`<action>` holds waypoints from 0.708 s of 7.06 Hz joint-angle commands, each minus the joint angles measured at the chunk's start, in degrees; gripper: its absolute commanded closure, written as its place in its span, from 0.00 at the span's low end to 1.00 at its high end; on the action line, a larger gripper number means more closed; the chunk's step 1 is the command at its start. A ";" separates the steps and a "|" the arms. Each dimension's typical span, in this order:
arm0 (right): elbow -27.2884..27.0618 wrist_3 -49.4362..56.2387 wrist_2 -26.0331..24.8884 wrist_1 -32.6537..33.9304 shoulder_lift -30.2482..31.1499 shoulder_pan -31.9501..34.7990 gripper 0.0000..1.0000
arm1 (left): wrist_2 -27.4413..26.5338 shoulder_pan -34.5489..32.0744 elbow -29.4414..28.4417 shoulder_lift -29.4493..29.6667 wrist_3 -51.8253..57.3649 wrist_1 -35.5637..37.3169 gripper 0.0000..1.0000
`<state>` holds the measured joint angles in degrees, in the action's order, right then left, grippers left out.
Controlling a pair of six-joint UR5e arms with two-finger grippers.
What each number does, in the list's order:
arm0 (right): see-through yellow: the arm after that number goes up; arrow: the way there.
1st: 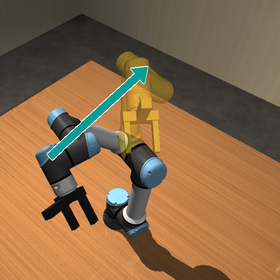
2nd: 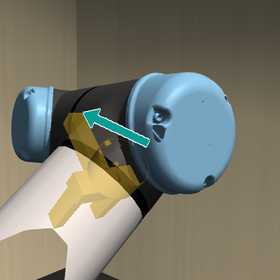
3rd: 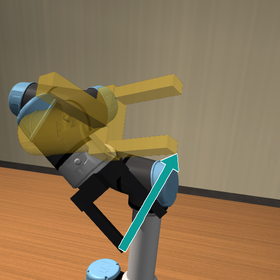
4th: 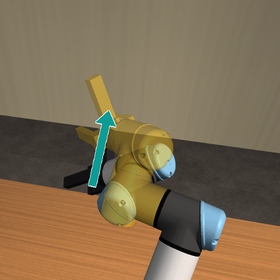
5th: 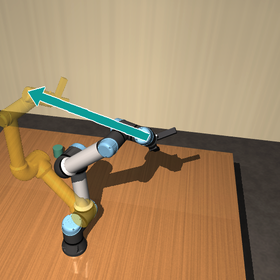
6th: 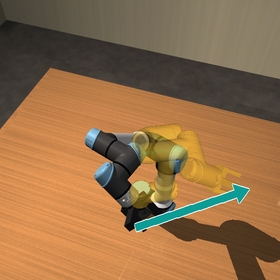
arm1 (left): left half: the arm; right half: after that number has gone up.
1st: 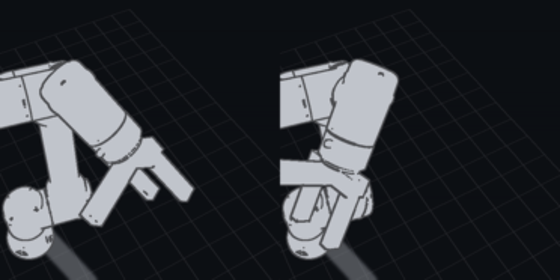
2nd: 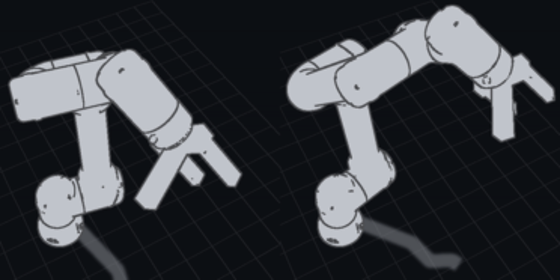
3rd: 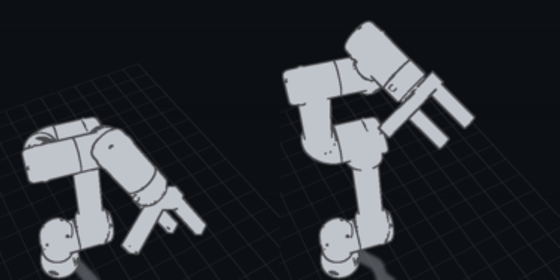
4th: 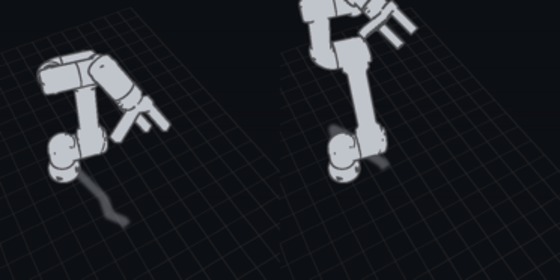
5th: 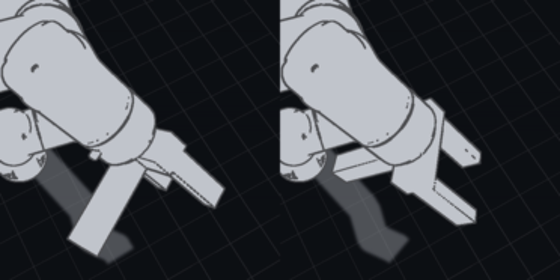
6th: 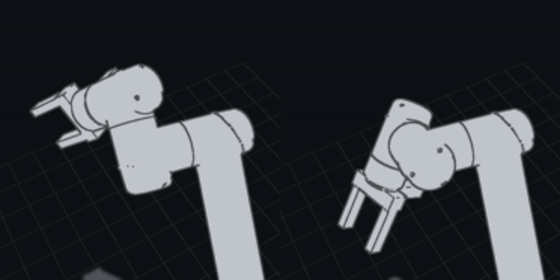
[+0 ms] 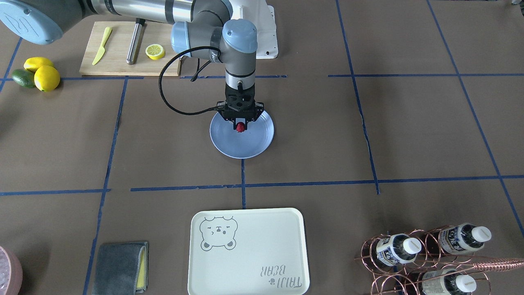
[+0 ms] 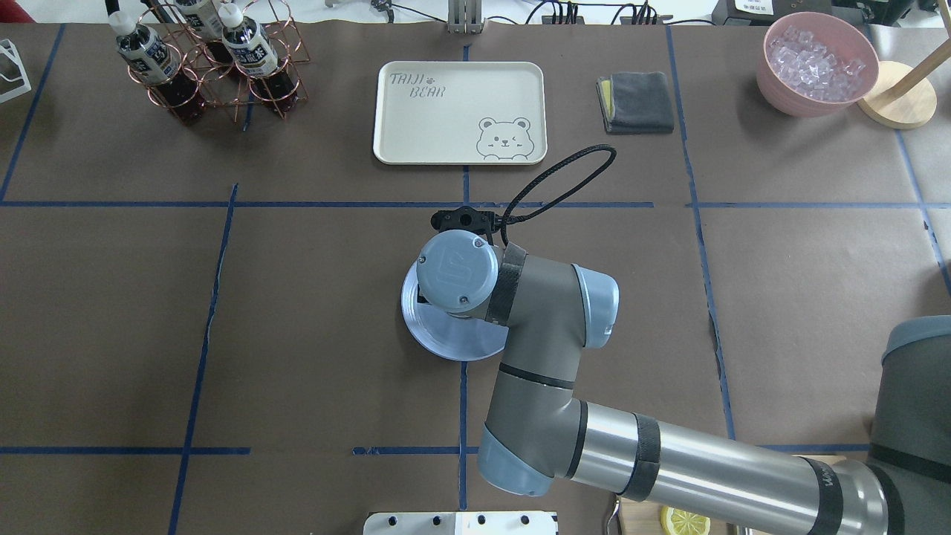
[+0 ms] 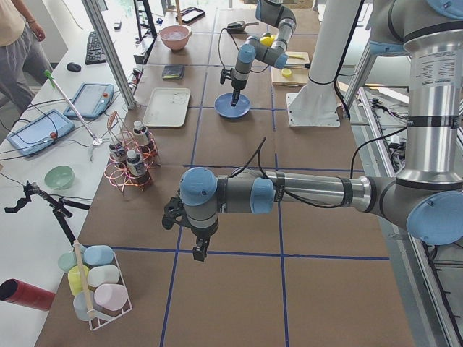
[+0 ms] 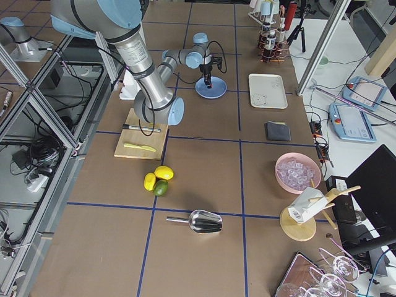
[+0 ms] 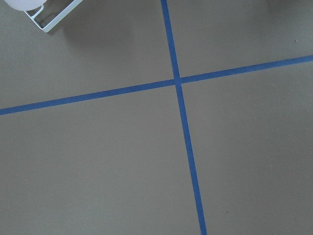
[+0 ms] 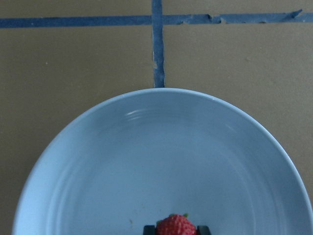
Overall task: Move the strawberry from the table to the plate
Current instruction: 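Lower the strawberry onto the plate and open the right gripper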
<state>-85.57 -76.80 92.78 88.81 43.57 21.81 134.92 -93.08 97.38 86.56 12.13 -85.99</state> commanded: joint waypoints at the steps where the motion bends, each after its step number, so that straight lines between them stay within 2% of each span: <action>1: 1.89 0.43 -0.14 -2.40 -0.06 -0.01 0.61 | -0.01 0.00 0.00 -0.07 0.00 0.03 0.00; 2: 1.81 0.08 -0.14 -2.85 -0.49 -0.01 0.16 | -0.01 0.00 0.00 -0.07 0.00 0.03 0.00; 3: 1.46 -0.01 -0.14 -2.86 -0.76 -0.01 0.01 | -0.01 0.00 0.00 -0.07 0.00 0.03 0.00; 4: 0.07 0.77 0.21 -2.86 -0.68 0.16 0.00 | -0.01 0.00 0.00 -0.07 0.00 0.03 0.00; 5: -2.65 1.74 2.65 -2.34 0.11 3.04 0.00 | -0.01 0.00 0.00 -0.07 0.00 0.03 0.00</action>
<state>-85.63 -76.05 93.43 86.11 43.10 22.58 134.91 -93.08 97.38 86.48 12.13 -85.96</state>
